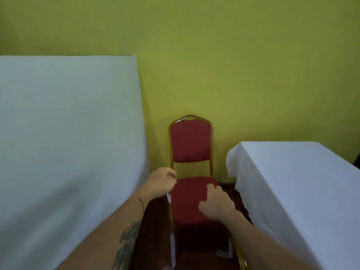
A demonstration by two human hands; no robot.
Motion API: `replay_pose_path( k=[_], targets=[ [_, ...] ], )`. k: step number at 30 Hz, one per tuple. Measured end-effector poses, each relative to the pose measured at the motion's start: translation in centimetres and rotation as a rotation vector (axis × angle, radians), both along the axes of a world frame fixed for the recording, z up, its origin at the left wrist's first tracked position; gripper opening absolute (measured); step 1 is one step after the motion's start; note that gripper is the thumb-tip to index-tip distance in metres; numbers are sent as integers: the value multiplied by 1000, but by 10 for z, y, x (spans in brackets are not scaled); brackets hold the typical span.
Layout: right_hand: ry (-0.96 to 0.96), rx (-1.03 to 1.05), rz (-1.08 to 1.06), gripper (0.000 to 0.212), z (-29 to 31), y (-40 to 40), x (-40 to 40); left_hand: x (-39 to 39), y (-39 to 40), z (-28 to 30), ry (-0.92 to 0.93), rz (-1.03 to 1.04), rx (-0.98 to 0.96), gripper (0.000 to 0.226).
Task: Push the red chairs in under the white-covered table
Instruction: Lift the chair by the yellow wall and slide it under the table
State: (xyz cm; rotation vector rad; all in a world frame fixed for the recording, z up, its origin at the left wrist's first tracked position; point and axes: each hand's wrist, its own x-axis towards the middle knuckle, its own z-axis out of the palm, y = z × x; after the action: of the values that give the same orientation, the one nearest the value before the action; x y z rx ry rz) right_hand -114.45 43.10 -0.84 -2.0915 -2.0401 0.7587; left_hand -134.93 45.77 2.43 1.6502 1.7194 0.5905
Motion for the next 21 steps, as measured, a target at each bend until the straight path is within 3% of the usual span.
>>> replay_pose_path(
  k=[6,10,21],
  targets=[
    [69,-23,-23,85,13,82,-44,-47,83,21,6,-13,91,24],
    [131,0,-27,82,17,148,-61,-67,134,31,42,-28,136,30],
    [402,-32,-99,69,9,400,-69,-84,354,15,215,-3,181,34]
  ],
)
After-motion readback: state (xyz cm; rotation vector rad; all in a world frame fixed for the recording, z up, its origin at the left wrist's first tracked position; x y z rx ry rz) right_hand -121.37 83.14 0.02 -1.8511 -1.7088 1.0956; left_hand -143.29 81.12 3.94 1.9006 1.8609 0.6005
